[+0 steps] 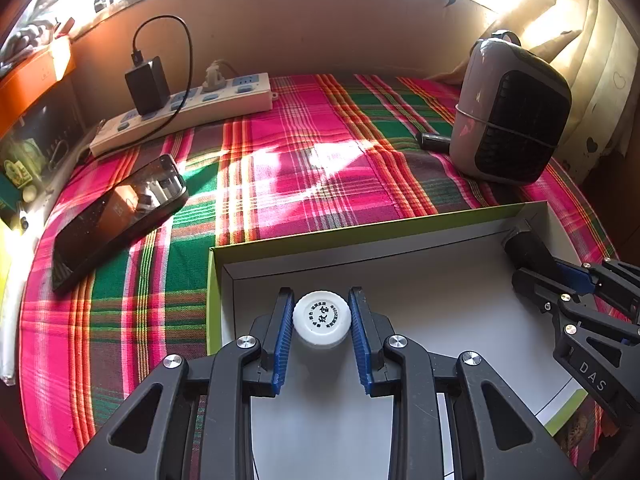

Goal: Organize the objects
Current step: 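Open both grippers to release the flashlight and container in the box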

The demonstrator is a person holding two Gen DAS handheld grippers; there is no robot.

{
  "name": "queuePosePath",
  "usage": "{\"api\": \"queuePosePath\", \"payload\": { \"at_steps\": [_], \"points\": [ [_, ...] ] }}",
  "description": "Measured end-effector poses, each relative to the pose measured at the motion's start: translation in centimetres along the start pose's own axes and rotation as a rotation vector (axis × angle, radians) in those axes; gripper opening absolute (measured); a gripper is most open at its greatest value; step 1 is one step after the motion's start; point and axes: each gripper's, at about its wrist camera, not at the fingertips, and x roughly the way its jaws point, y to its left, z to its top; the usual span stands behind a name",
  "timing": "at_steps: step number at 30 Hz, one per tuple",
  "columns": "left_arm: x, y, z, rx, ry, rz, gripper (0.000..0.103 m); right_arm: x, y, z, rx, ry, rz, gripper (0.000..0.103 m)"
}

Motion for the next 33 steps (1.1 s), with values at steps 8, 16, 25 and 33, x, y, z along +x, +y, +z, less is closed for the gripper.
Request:
{"api": "queuePosePath", "payload": {
  "at_steps": [8,16,25,33],
  "points": [
    [0.1,-0.2,-0.1,0.013,-0.003,0.013,0.027,0.0,-0.1,0.0,0.006,-0.003,-0.003,0.024],
    [0.1,-0.5,-0.2,0.024,0.001,0.006,0.035,-0.1,-0.1,0.0,0.011,-0.009,0.002,0.028],
    [-0.5,-0.6,-0.7,0.021,-0.001,-0.002,0.042,-1.1,0.1,-0.2,0.022,-0.037,0.015,0.040],
    [-2.2,-0.3,-1.7,0.005,-0.023,0.001,0.043,-2.3,0.3,-0.7,0.030,-0.067,0.020,0.045]
  ]
}}
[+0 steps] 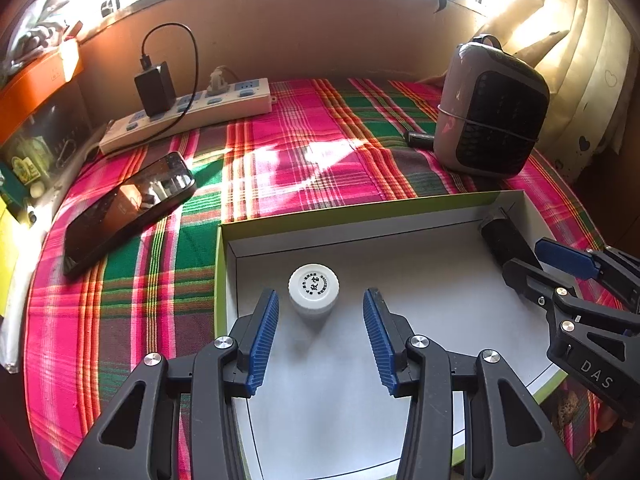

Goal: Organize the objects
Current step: 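Open both grippers to release the flashlight and container in the box, then move the left gripper to the pink clip and grasp it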

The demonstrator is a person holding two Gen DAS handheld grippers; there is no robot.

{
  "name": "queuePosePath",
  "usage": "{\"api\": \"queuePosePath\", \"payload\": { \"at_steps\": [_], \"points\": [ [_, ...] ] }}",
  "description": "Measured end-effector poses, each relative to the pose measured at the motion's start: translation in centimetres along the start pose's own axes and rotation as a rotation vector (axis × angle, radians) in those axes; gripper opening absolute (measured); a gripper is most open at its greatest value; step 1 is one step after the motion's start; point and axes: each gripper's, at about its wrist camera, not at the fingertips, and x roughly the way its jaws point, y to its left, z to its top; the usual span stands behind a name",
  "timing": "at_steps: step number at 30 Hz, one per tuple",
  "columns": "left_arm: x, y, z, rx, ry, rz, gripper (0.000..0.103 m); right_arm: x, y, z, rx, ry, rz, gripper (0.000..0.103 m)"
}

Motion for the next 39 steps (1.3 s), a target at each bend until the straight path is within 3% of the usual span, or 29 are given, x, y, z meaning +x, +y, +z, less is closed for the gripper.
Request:
{"api": "queuePosePath", "payload": {
  "at_steps": [17,39],
  "points": [
    [-5.3,0.1,-3.2,0.017,-0.105,0.054,0.043,-4.1,0.1,-2.9,0.031,-0.071,0.014,0.045],
    [-8.7,2.1,-8.8,-0.057,-0.110,0.002,0.043,-8.7,-0.3,-7.9,0.038,-0.143,0.001,0.045]
  ]
}}
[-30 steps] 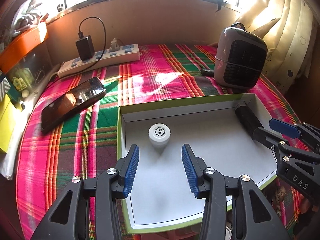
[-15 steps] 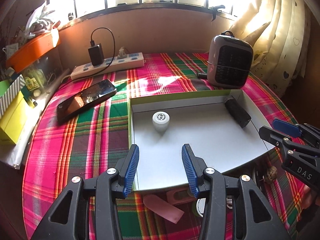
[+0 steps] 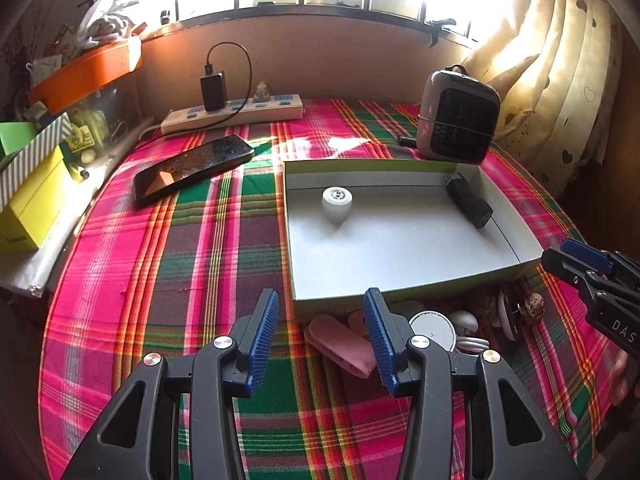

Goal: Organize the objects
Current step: 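Move the left gripper to the pink clip and grasp it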

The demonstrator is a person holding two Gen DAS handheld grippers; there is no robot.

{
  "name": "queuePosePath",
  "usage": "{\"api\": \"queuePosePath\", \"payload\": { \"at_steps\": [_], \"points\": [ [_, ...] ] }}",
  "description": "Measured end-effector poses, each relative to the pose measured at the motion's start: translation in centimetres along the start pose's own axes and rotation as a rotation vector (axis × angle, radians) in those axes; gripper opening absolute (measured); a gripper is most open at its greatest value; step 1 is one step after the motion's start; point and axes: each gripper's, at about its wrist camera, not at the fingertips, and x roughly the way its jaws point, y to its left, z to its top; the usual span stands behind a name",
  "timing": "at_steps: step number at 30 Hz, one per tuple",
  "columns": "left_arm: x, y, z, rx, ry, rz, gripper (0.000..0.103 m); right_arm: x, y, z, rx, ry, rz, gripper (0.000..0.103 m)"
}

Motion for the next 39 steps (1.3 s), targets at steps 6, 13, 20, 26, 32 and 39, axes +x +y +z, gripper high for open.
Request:
{"api": "queuePosePath", "payload": {
  "at_steps": [6,13,20,26,32,39],
  "points": [
    [-0.5,0.9,-1.3,-0.036,0.008,-0.021,0.043,-0.3,-0.7,-1.3,0.016,0.009,-0.001,0.045],
    [-0.4,1.3,-2.1,-0.047,0.022,-0.072,0.045,-0.5,-1.0,-2.5,0.021,0.012,0.006,0.045],
    [0.2,1.0,-2.9,-0.058,0.056,-0.109,0.046,-0.3,-1.6,-3.4,0.039,0.029,0.013,0.047],
    [0.4,0.4,-2.9,-0.052,0.061,-0.120,0.047,-0.1,-1.3,-3.6,0.030,0.040,0.034,0.048],
    [1.3,0.0,-2.9,-0.055,0.089,-0.107,0.047,0.7,-0.4,-3.7,-0.002,0.059,0.052,0.050],
    [1.9,0.3,-2.9,-0.056,0.105,-0.089,0.048,1.7,-0.1,-3.3,-0.023,0.084,0.037,0.052]
  ]
}}
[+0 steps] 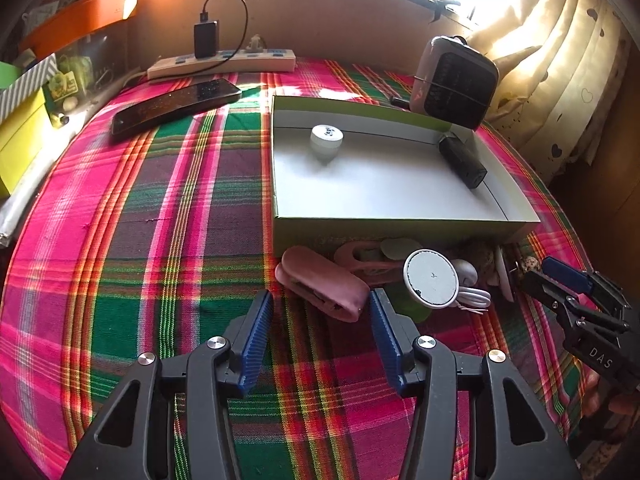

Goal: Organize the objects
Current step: 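Move the left gripper to the pink clip and grasp it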

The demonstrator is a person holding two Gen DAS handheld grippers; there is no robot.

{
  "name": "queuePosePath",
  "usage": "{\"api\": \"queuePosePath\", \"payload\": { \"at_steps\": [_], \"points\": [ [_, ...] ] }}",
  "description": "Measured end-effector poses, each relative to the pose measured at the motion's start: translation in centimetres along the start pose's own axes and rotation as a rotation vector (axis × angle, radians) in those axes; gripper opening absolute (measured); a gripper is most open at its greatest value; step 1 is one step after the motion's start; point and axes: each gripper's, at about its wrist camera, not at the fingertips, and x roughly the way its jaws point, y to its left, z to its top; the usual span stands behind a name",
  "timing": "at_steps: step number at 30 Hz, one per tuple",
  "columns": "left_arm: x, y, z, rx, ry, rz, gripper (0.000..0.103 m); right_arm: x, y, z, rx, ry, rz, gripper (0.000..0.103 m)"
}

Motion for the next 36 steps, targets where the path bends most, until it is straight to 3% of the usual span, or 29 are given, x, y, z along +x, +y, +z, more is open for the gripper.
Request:
{"api": "queuePosePath", "payload": {
  "at_steps": [13,24,31,36],
  "points": [
    [-0.6,1.3,-0.3,0.003,0.005,0.045,0.048,0.7,-0.9,0.0,-0.010,0.029,-0.063,0.052],
    [-1.5,2.7,-0.8,-0.030,-0.006,0.105,0.048,1.4,-0.8,0.1,-0.012,0.051,-0.067,0.052],
    [-1.0,2.3,-0.3,-0.072,0.005,0.070,0.048,1.4,-0.9,0.0,-0.010,0.053,-0.065,0.052],
    [-0.3,2.0,0.2,-0.074,0.006,0.091,0.048,1.5,-1.0,0.1,-0.009,0.052,-0.062,0.052]
  ]
}}
